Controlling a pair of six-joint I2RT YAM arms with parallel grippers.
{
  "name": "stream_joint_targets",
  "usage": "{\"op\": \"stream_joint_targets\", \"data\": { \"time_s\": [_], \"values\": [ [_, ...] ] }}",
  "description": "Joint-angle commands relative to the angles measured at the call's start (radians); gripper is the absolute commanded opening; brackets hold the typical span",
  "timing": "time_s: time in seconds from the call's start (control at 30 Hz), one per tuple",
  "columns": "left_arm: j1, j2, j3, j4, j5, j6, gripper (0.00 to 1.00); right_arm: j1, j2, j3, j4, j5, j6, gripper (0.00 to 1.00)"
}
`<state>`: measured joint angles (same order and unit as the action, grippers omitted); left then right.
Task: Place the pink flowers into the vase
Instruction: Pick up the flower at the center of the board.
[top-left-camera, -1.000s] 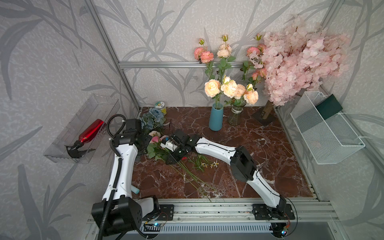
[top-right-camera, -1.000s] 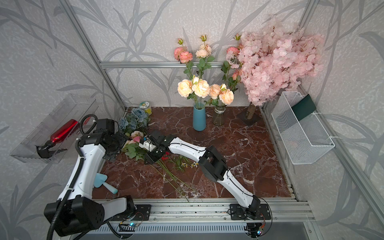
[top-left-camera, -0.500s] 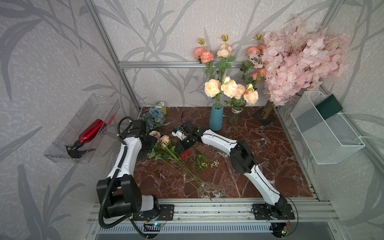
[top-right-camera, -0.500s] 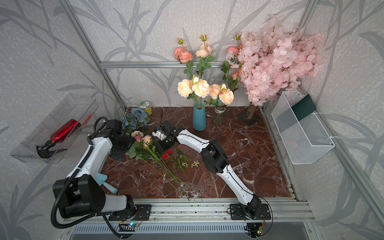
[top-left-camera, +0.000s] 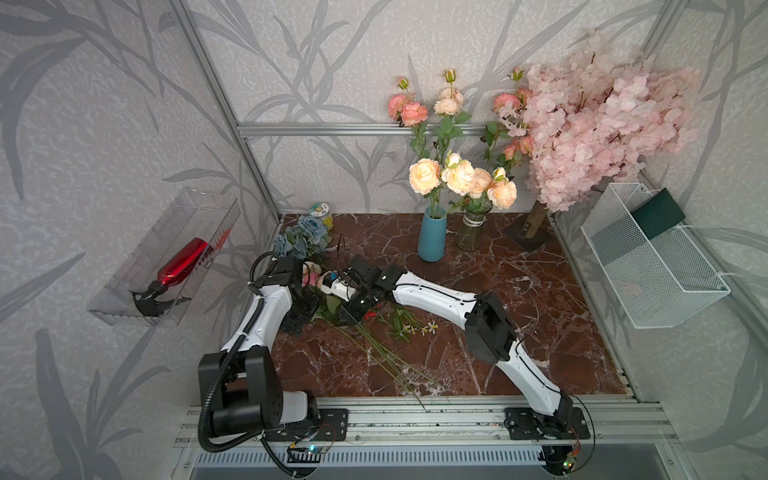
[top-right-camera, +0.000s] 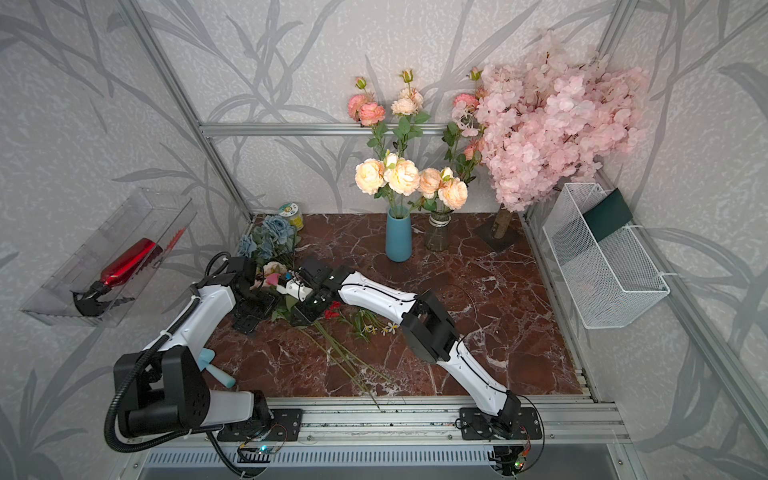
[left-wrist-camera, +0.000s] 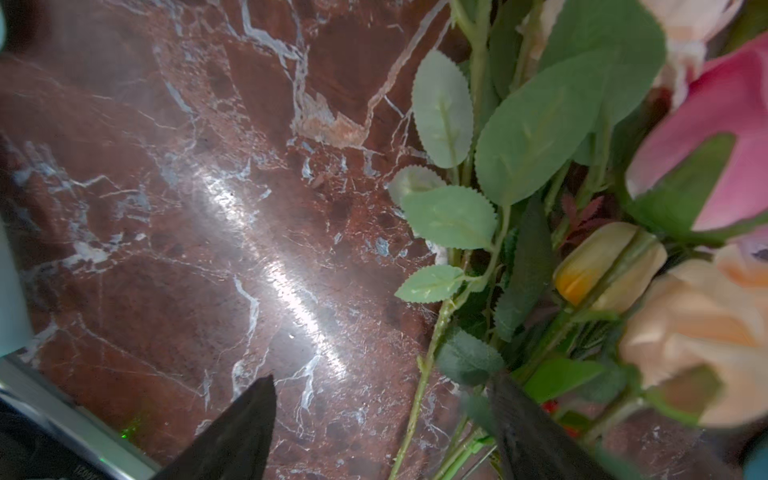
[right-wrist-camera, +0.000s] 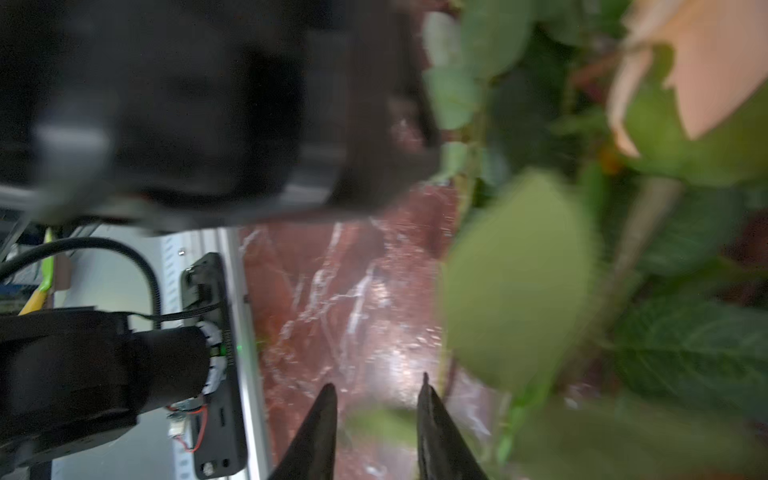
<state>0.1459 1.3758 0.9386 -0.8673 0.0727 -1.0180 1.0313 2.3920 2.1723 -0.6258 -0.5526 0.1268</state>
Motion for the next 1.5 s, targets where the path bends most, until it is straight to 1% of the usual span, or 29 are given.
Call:
{"op": "stream_joint_targets", "data": {
  "time_s": [0.0, 0.13, 0.23, 0.27, 0.43, 0.53, 0.7, 0.8, 0.87, 0.9, 1.0, 1.07, 1.13, 1.23, 1.4, 1.47],
  "values": [
    [0.007, 0.030, -0.021, 0.104, 0.036, -0.012, 0.75, -0.027, -0.021, 0.002, 0.010, -0.009, 0.024, 0.32],
    [0.004, 0.062, -0.054, 0.214, 0.064, -0.021, 0.55, -0.051, -0.039, -0.016, 0.007, 0.011, 0.032, 0.31],
    [0.004, 0.094, -0.057, 0.226, 0.056, -0.017, 0.35, -0.083, -0.092, -0.082, 0.046, 0.014, 0.048, 0.31],
    [0.003, 0.104, -0.053, 0.217, 0.047, -0.015, 0.31, -0.094, -0.110, -0.106, 0.059, 0.014, 0.052, 0.31],
    [0.003, 0.128, -0.060, 0.210, 0.032, -0.011, 0.30, -0.134, -0.171, -0.178, 0.097, 0.013, 0.066, 0.31],
    [0.003, 0.146, -0.075, 0.249, 0.039, -0.011, 0.30, -0.143, -0.188, -0.200, 0.114, -0.002, 0.074, 0.31],
    [0.003, 0.193, -0.104, 0.379, 0.086, 0.001, 0.30, -0.145, -0.216, -0.238, 0.149, -0.029, 0.093, 0.31],
    [0.001, 0.231, -0.100, 0.398, 0.093, 0.013, 0.30, -0.148, -0.236, -0.264, 0.178, -0.041, 0.109, 0.31],
    [-0.007, 0.228, -0.108, 0.412, 0.084, 0.013, 0.30, -0.152, -0.246, -0.274, 0.187, -0.049, 0.112, 0.30],
    [-0.011, 0.221, -0.113, 0.415, 0.072, 0.014, 0.27, -0.154, -0.251, -0.281, 0.192, -0.049, 0.117, 0.31],
    [-0.018, 0.205, -0.125, 0.421, 0.044, 0.015, 0.09, -0.159, -0.261, -0.292, 0.205, -0.064, 0.125, 0.31],
    [-0.025, 0.194, -0.127, 0.413, 0.032, 0.019, 0.00, -0.160, -0.266, -0.294, 0.209, -0.070, 0.133, 0.31],
    [-0.043, 0.165, -0.117, 0.383, -0.003, 0.027, 0.00, -0.162, -0.267, -0.296, 0.211, -0.073, 0.139, 0.31],
    [-0.081, 0.099, -0.071, 0.286, -0.084, 0.055, 0.00, -0.162, -0.276, -0.295, 0.208, -0.074, 0.142, 0.30],
    [-0.145, 0.013, 0.097, 0.004, -0.244, 0.120, 0.00, -0.162, -0.299, -0.288, 0.195, -0.070, 0.142, 0.30],
    [-0.171, -0.026, 0.149, -0.081, -0.304, 0.141, 0.00, -0.163, -0.310, -0.280, 0.186, -0.075, 0.143, 0.30]
  ]
}}
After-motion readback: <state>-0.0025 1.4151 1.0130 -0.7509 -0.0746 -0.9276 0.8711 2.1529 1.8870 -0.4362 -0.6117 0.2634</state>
